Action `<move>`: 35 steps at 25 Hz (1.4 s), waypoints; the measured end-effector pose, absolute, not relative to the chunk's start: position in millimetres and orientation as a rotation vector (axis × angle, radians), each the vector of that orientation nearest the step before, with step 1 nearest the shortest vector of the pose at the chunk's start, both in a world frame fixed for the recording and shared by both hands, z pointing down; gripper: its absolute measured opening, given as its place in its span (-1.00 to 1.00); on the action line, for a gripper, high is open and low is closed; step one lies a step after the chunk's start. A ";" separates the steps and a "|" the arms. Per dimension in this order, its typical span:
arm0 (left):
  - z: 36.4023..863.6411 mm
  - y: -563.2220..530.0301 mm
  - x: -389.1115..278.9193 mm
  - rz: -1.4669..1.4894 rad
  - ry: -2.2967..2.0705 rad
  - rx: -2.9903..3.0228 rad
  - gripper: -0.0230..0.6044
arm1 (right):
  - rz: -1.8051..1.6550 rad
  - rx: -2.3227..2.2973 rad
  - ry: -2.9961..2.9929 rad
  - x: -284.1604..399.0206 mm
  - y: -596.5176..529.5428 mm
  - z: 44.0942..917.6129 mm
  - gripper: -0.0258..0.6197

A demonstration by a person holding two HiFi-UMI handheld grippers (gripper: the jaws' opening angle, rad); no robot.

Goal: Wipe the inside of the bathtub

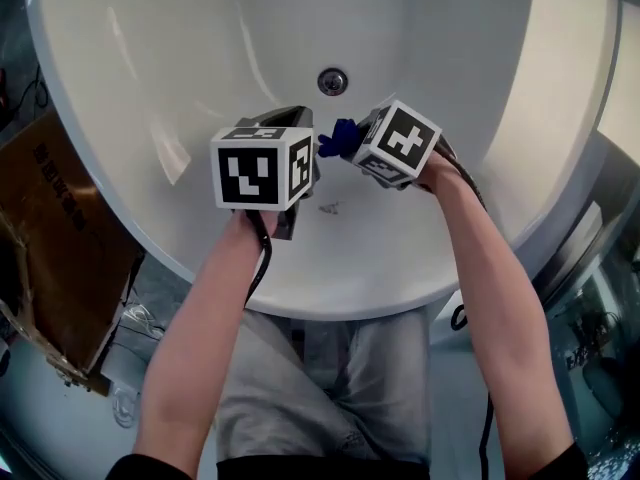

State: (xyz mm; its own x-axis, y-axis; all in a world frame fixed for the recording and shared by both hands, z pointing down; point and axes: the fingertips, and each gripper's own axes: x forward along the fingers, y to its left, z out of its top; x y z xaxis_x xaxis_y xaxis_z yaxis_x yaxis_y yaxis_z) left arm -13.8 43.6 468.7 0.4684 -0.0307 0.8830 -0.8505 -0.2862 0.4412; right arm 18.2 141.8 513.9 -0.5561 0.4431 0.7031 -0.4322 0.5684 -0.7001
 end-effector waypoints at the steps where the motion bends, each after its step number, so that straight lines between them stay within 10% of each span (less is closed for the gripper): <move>1: 478.6 42.9 -10.1 0.978 -0.769 1.666 -0.92 | 1.120 0.000 -1.819 26.1 136.7 529.2 -0.72; 18: 575.9 73.2 -6.2 0.900 -0.805 1.512 -0.92 | 0.649 0.009 -1.627 71.8 114.2 663.4 -0.71; 35: 526.7 87.0 -9.4 0.978 -0.759 1.556 -0.92 | 0.759 -0.112 -1.464 92.3 172.6 611.2 -0.71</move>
